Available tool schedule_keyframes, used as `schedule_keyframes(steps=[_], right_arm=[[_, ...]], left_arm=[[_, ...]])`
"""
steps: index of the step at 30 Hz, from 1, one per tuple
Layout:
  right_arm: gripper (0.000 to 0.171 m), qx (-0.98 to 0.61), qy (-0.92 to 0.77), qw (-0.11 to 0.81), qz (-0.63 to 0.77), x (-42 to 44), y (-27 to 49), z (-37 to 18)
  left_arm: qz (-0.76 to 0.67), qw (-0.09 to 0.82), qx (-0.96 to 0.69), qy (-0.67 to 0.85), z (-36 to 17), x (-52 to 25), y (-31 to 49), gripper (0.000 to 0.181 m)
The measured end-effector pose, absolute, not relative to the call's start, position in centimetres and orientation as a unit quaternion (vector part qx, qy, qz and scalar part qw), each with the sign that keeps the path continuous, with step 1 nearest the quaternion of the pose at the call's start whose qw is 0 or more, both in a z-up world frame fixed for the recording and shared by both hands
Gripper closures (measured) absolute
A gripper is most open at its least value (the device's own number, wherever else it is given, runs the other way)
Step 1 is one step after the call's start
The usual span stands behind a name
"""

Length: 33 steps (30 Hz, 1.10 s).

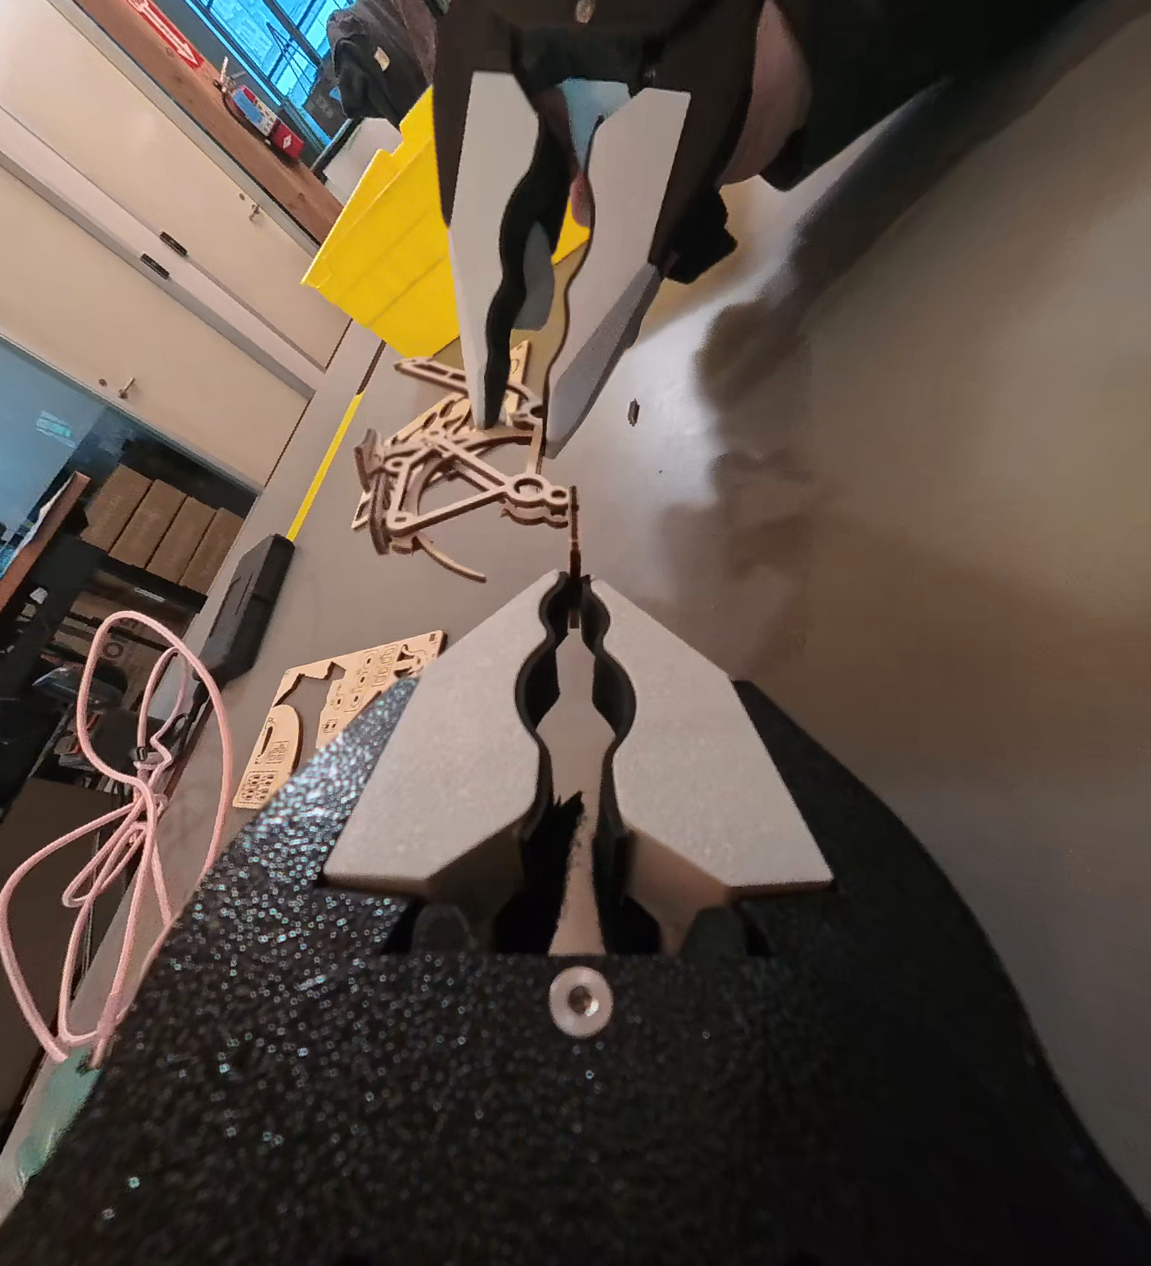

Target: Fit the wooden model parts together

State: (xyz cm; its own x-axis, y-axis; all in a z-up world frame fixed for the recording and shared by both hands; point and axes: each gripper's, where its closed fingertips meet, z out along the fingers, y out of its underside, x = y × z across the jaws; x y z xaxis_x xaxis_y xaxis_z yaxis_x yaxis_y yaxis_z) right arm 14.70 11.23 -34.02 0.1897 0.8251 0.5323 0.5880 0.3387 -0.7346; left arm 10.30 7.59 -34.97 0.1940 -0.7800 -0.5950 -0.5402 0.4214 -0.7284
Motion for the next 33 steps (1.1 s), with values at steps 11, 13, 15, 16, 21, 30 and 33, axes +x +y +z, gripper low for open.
schedule_keyframes(steps=[11,13,15,16,21,30,33], right_arm=[[0.152,-0.52,-0.626,0.572,0.099,14.7,11.1,-33.4],[0.152,-0.518,-0.626,0.575,0.099,14.8,11.1,-33.4],[0.152,-0.516,-0.627,0.576,0.098,14.7,11.1,-33.5],[0.152,-0.514,-0.627,0.577,0.097,14.7,11.1,-33.5],[0.152,-0.507,-0.627,0.584,0.095,14.7,11.0,-33.2],[0.152,-0.493,-0.63,0.595,0.083,14.7,10.8,-32.9],[0.152,-0.487,-0.631,0.599,0.078,14.7,10.7,-32.7]], left_arm=[[-0.072,0.586,-0.495,0.637,-34.5,10.4,7.3,0.181],[-0.073,0.591,-0.492,0.635,-34.3,10.3,7.3,0.181],[-0.073,0.592,-0.491,0.635,-34.2,10.3,7.3,0.181],[-0.072,0.592,-0.491,0.635,-34.2,10.3,7.3,0.181],[-0.071,0.593,-0.491,0.634,-34.2,10.2,7.4,0.181],[-0.057,0.594,-0.487,0.638,-34.2,10.1,7.5,0.181],[-0.054,0.594,-0.486,0.639,-34.2,10.0,7.5,0.181]])
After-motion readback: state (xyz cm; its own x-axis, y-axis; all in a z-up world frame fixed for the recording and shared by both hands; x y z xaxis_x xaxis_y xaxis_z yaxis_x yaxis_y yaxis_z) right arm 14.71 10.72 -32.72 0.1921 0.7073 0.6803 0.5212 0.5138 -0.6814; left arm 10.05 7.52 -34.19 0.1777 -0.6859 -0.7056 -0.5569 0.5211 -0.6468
